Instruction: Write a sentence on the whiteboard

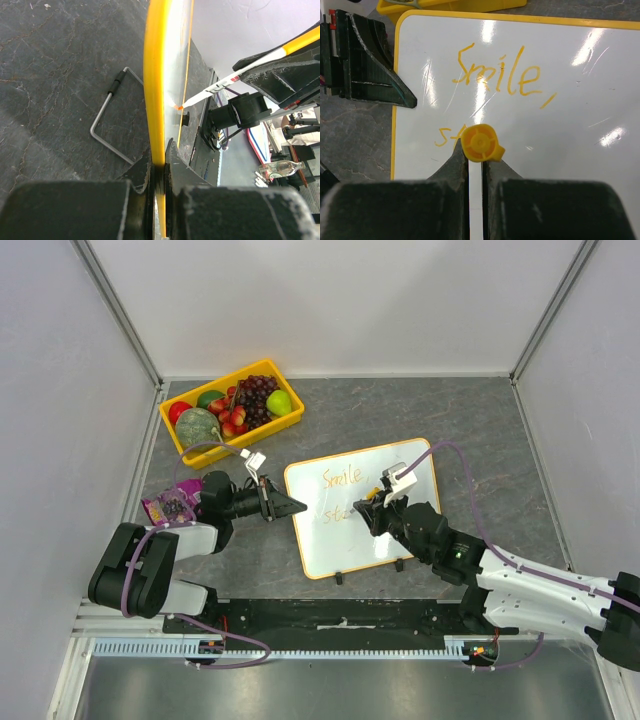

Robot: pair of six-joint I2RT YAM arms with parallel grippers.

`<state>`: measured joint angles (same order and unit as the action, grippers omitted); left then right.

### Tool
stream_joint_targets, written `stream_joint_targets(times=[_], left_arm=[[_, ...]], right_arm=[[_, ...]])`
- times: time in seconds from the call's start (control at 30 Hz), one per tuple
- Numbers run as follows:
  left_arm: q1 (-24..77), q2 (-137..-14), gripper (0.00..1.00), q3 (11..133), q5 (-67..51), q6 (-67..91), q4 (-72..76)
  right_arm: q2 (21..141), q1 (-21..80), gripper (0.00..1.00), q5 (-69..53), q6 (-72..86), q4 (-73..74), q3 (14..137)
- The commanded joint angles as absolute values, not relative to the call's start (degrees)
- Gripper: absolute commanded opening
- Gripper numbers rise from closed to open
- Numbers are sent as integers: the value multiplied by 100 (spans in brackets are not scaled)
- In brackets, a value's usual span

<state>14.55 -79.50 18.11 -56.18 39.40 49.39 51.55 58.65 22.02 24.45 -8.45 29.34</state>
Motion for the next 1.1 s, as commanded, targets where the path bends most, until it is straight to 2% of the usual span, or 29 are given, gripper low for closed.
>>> stream_joint_targets(times=[0.0, 1.07], left_arm=[[1582, -8068, 2, 1749, -5572, 2927, 4570], [1573, -8060, 2, 1740, -5572, 2927, 4588]], right_arm=[[5159, 5836, 0, 2566, 2312, -773, 2988], [5238, 5774, 0, 2707, 2250, -730, 3182]])
